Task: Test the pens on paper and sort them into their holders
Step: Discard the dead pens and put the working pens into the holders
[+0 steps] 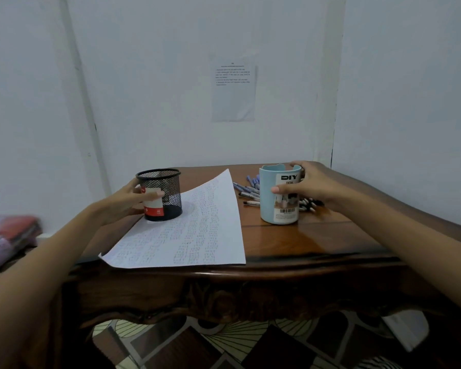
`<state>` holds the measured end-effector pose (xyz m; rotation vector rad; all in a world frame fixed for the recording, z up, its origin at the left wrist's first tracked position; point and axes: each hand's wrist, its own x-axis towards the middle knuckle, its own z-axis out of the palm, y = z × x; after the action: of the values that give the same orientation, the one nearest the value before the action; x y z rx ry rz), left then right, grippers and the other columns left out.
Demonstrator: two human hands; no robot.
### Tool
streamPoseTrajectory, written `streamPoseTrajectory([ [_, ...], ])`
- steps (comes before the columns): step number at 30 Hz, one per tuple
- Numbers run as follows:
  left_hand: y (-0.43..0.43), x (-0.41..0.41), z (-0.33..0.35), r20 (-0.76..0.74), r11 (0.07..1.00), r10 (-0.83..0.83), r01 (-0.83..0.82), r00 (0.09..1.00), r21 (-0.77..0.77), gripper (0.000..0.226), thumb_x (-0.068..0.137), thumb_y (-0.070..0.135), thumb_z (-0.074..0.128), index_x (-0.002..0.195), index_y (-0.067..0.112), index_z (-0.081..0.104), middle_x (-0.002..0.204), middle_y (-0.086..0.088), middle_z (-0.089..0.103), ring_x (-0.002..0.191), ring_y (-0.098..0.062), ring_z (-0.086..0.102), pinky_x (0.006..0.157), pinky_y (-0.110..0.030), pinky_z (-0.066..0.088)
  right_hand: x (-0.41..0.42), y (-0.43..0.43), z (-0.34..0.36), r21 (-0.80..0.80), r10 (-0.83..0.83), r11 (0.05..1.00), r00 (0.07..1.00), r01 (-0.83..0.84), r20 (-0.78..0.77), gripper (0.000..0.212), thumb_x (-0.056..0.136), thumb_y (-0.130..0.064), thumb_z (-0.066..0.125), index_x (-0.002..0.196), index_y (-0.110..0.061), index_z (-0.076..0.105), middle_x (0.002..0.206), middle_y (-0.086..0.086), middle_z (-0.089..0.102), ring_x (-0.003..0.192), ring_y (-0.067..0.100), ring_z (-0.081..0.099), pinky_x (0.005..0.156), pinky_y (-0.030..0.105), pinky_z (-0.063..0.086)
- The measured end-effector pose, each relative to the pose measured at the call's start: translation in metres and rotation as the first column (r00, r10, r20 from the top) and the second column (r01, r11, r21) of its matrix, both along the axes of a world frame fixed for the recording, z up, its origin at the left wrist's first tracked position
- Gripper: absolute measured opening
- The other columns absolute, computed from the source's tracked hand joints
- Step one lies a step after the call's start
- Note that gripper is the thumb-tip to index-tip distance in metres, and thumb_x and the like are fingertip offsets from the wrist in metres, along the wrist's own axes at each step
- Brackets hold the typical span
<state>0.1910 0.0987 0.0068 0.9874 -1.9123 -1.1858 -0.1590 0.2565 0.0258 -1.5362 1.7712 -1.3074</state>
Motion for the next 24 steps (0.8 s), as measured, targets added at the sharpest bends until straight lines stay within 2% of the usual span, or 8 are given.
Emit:
streamPoseTrajectory([
  [5, 0.001, -0.002, 0.001, -0.06, 0.998, 0.042, -0.044, 0.997, -0.037, 0.099, 0.041, 0.04, 0.085, 0.13, 0.023, 0.044, 0.118, -0.003, 0.06, 0.105, -0.021, 0.061, 0.077, -0.032, 0.052, 0.003, -0.008, -0.003, -0.007, 0.005, 1.0, 0.998, -0.005, 0.057, 0.096, 0.067, -0.025, 0.081, 0.144, -0.012, 0.026, 0.13, 0.006, 0.051, 0.122, 0.026, 0.049, 0.1, 0.044, 0.045],
  [9, 0.003, -0.008, 0.012, -0.222, 0.992, 0.108, -0.119, 0.969, -0.038, 0.083, 0.059, 0.023, 0.082, 0.132, 0.019, 0.043, 0.121, -0.006, 0.059, 0.11, -0.024, 0.059, 0.077, -0.035, 0.052, 0.004, -0.009, -0.005, 0.006, 0.041, 0.999, 0.998, -0.041, 0.038, 0.077, 0.063, -0.029, 0.082, 0.128, -0.011, 0.045, 0.118, 0.006, 0.062, 0.11, 0.023, 0.059, 0.093, 0.046, 0.05],
  [11, 0.009, -0.011, 0.02, -0.222, 0.994, 0.1, -0.107, 0.97, -0.018, 0.082, 0.058, 0.028, 0.081, 0.131, 0.021, 0.044, 0.123, -0.006, 0.059, 0.111, -0.025, 0.059, 0.08, -0.039, 0.052, 0.005, -0.009, -0.006, -0.001, 0.058, 0.998, 0.996, -0.058, 0.061, 0.071, 0.066, -0.027, 0.081, 0.126, -0.012, 0.046, 0.116, 0.006, 0.063, 0.108, 0.023, 0.06, 0.091, 0.043, 0.051],
  [13, 0.019, -0.012, 0.023, -0.131, 0.999, 0.038, -0.037, 0.991, 0.009, 0.095, 0.04, 0.042, 0.092, 0.123, 0.026, 0.048, 0.12, -0.003, 0.06, 0.107, -0.024, 0.06, 0.079, -0.04, 0.052, 0.006, -0.009, -0.009, -0.006, 0.06, 0.998, 0.994, -0.06, 0.093, 0.069, 0.068, -0.023, 0.08, 0.125, -0.012, 0.044, 0.114, 0.004, 0.062, 0.106, 0.021, 0.06, 0.086, 0.038, 0.052],
  [15, 0.028, -0.015, 0.019, -0.04, 0.999, -0.009, 0.011, 0.999, 0.042, 0.101, 0.034, 0.041, 0.089, 0.123, 0.026, 0.046, 0.119, -0.003, 0.058, 0.109, -0.025, 0.058, 0.082, -0.04, 0.051, 0.009, -0.006, -0.013, -0.009, 0.061, 0.998, 0.992, -0.06, 0.108, 0.069, 0.065, -0.021, 0.082, 0.122, -0.012, 0.043, 0.11, 0.002, 0.062, 0.102, 0.02, 0.06, 0.083, 0.035, 0.052],
  [17, 0.036, -0.017, 0.012, -0.006, 0.999, -0.026, 0.026, 1.0, 0.041, 0.102, 0.04, 0.038, 0.084, 0.131, 0.023, 0.04, 0.124, -0.004, 0.055, 0.115, -0.026, 0.054, 0.09, -0.045, 0.047, 0.01, -0.007, -0.019, 0.007, 0.083, 0.996, 0.987, -0.085, 0.14, 0.08, 0.054, -0.022, 0.086, 0.122, -0.012, 0.045, 0.112, 0.004, 0.063, 0.105, 0.022, 0.061, 0.09, 0.043, 0.051],
  [20, 0.038, -0.018, 0.002, 0.003, 1.0, -0.023, 0.023, 1.0, 0.006, 0.122, 0.031, 0.047, 0.088, 0.136, 0.024, 0.033, 0.126, -0.002, 0.052, 0.118, -0.025, 0.05, 0.101, -0.054, 0.039, 0.012, -0.009, -0.03, -0.023, 0.081, 0.997, 0.974, -0.078, 0.21, 0.07, 0.063, -0.005, 0.081, 0.122, -0.012, 0.044, 0.117, 0.007, 0.061, 0.112, 0.025, 0.058, 0.094, 0.043, 0.048],
  [24, 0.04, -0.02, -0.011, -0.056, 0.997, -0.072, 0.071, 0.996, -0.028, 0.105, 0.042, 0.056, 0.083, 0.13, 0.03, 0.033, 0.117, 0.015, 0.051, 0.11, -0.011, 0.05, 0.102, -0.046, 0.028, 0.012, -0.009, -0.038, -0.054, 0.009, 0.999, 0.986, 0.0, 0.165, 0.087, 0.056, -0.015, 0.087, 0.129, -0.014, 0.038, 0.124, 0.004, 0.055, 0.116, 0.022, 0.053, 0.1, 0.045, 0.044],
])
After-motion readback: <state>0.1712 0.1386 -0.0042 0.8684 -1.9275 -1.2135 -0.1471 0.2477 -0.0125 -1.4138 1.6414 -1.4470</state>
